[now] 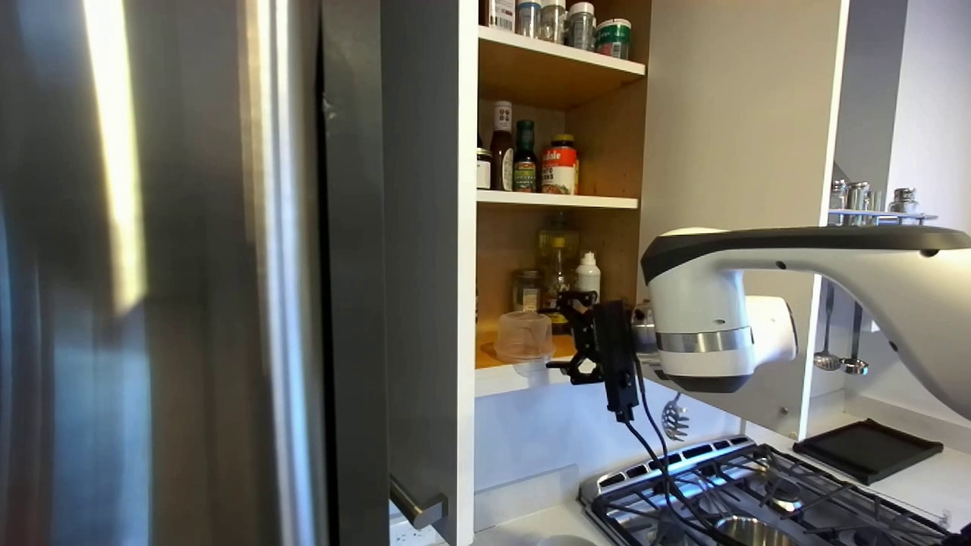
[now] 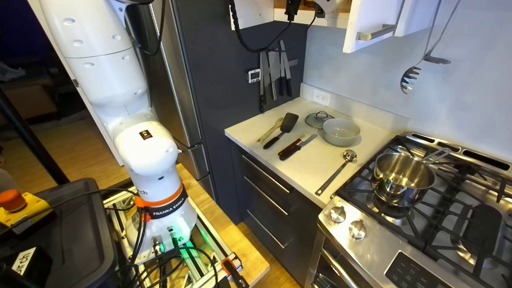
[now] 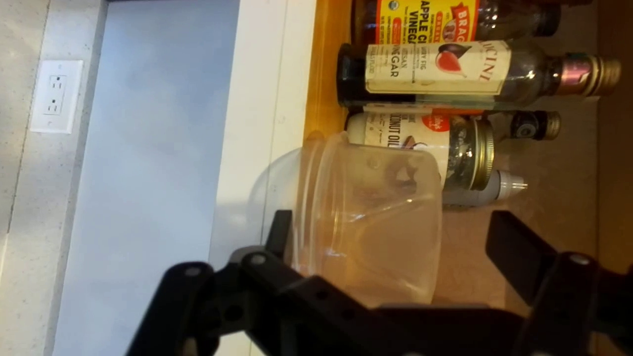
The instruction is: Flip the clear bowl in the bottom of the cupboard shelf anticlockwise to position it upright
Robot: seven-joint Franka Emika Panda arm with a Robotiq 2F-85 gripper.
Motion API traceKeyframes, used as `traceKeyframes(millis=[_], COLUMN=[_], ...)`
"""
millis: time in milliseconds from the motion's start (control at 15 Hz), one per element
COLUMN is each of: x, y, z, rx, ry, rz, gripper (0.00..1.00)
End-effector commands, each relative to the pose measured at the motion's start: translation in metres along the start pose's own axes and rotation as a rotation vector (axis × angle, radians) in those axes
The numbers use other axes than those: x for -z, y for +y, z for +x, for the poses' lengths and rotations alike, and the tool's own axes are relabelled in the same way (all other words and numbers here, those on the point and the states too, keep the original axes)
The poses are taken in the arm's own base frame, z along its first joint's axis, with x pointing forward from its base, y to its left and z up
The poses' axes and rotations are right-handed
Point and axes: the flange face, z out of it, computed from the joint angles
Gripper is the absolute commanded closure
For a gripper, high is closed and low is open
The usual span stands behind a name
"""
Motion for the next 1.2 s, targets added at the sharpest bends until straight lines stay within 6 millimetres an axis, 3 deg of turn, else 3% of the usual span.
traceKeyframes(millis=[0,1133], x=[0.0,-0.014], y=[-0.001,0.012], z=[0.0,0.006], rx=[0.0,0.052], ry=[0.001,0.0], rz=[0.002,0.063], gripper=[0.0,0.0])
